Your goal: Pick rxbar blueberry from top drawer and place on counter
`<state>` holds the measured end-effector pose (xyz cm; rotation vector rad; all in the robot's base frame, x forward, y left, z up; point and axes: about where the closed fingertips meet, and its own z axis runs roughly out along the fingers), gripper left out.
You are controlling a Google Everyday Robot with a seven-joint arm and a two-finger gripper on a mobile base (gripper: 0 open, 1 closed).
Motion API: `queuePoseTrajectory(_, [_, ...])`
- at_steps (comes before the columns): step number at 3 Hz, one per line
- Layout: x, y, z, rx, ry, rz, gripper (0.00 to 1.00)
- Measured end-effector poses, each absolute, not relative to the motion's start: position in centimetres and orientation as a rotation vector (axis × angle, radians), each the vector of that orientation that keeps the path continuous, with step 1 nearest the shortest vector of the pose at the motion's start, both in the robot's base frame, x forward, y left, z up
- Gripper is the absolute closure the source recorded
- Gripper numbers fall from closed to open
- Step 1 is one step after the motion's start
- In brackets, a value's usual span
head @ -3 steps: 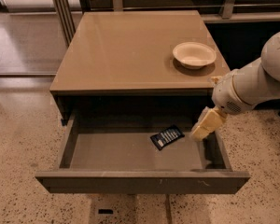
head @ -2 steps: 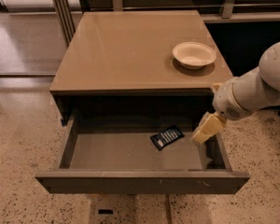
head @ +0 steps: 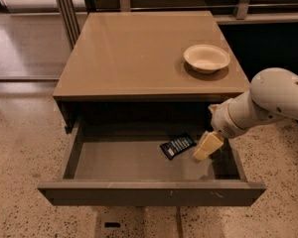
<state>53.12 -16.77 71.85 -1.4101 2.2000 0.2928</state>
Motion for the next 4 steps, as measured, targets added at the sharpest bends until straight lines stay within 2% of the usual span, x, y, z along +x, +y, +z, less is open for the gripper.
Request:
queuePoseTrajectory(2, [53.3, -17.2, 70.1, -1.366, 2.233, 0.307, 0.00])
queuePoseTrajectory(4, [55.7, -17.5, 66.8, -1.325, 2.227, 0.336, 0.00])
